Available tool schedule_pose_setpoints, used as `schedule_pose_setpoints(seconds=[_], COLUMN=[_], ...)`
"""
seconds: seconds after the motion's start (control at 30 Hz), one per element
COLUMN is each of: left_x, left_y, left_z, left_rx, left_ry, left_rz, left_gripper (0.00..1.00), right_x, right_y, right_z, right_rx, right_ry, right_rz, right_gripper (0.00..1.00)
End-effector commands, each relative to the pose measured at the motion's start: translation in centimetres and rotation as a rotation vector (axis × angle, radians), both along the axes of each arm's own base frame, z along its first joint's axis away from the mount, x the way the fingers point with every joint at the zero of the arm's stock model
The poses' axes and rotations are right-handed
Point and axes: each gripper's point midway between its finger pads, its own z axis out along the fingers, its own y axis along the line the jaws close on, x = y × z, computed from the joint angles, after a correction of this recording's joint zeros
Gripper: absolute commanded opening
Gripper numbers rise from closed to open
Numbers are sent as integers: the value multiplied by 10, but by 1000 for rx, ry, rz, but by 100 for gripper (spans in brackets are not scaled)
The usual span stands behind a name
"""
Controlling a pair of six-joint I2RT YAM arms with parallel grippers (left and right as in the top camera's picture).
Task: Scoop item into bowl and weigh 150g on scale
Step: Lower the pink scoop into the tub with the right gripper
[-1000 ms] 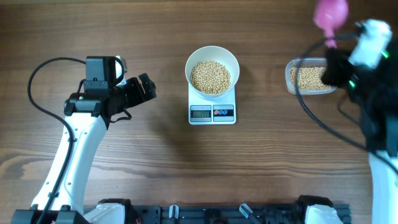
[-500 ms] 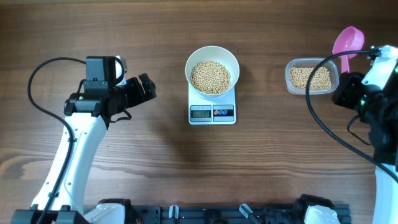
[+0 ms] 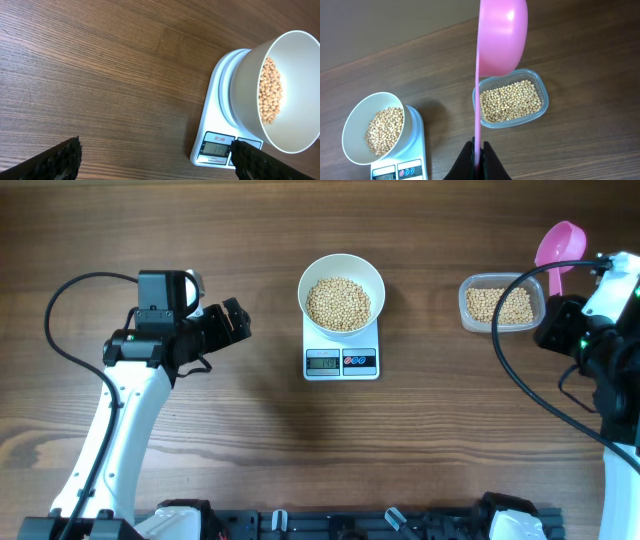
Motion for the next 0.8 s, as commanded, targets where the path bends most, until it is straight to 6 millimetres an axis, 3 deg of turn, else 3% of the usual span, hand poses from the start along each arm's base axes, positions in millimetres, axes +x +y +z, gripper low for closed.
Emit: schedule_pose_setpoints(seconds=[0.0, 0.47, 0.77], left_x=[5, 5, 5], left_y=[-1, -1, -1], left_z=[5, 5, 5], left_rx=[6, 6, 6], left_ry=[-17, -17, -17], left_rz=[-8, -8, -8], left_gripper=[100, 100, 100], right_x=[0, 2, 12], right_y=[-4, -5, -5], right_z=[7, 4, -12], right_rx=[-29, -27, -9], right_ry=[-19, -10, 44], right_rz=[-5, -5, 5], right_gripper=[4, 4, 4])
